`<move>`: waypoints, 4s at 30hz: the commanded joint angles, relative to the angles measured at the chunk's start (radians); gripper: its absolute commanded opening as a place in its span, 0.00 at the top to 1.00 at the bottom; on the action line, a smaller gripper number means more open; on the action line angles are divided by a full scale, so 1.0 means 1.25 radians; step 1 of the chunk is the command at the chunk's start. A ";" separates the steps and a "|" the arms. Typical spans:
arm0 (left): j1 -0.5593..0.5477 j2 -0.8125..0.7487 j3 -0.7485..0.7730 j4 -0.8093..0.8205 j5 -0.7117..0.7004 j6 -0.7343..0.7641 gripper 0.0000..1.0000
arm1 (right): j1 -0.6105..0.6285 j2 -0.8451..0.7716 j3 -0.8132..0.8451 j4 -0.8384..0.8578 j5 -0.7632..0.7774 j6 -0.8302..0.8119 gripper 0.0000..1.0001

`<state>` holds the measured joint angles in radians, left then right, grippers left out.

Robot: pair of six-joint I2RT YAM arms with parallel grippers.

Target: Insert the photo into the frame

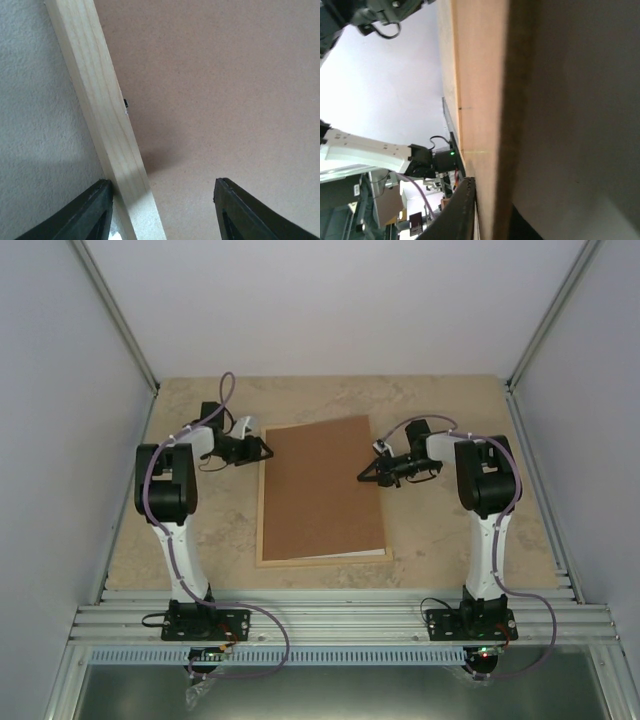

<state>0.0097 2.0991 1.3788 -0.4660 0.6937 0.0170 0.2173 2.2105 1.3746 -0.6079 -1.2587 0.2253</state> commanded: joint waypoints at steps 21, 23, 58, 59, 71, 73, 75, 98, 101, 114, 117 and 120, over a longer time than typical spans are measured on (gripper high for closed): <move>-0.014 0.018 -0.007 -0.026 -0.065 -0.005 0.22 | 0.055 -0.159 0.047 -0.107 0.420 -0.031 0.08; -0.014 0.017 -0.009 -0.025 -0.064 -0.006 0.21 | 0.057 -0.168 0.039 -0.109 0.416 -0.037 0.10; -0.010 0.008 -0.009 -0.020 -0.064 -0.020 0.20 | 0.068 -0.219 0.087 -0.180 0.483 -0.224 0.13; -0.010 0.002 -0.012 -0.018 -0.065 -0.020 0.20 | 0.069 -0.218 0.092 -0.170 0.452 -0.234 0.16; 0.023 -0.168 -0.108 -0.058 -0.129 0.075 0.21 | 0.123 -0.164 -0.022 -0.023 0.392 -0.249 0.50; 0.011 -0.200 -0.147 -0.069 -0.163 0.115 0.23 | 0.120 -0.151 -0.050 0.001 0.408 -0.245 0.52; 0.000 -0.224 -0.188 -0.072 -0.220 0.142 0.25 | 0.111 -0.148 -0.096 0.021 0.420 -0.244 0.54; -0.163 -0.041 -0.072 -0.040 -0.270 0.118 0.69 | -0.009 -0.278 -0.305 0.100 0.403 -0.200 0.54; -0.174 0.007 0.001 -0.059 -0.287 0.126 0.72 | -0.008 -0.322 -0.325 0.135 0.385 -0.195 0.52; -0.208 -0.024 0.172 -0.122 -0.301 0.130 0.43 | 0.004 -0.420 -0.163 0.183 0.429 -0.337 0.35; -0.204 -0.136 0.172 -0.144 -0.351 0.151 0.24 | 0.009 -0.477 -0.110 0.223 0.469 -0.404 0.21; -0.196 -0.257 0.139 -0.139 -0.402 0.155 0.05 | 0.009 -0.534 -0.084 0.280 0.521 -0.454 0.03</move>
<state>-0.2478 2.0079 1.5574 -0.6300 0.2806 0.1871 0.2234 1.6444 1.2171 -0.3672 -0.6952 -0.2085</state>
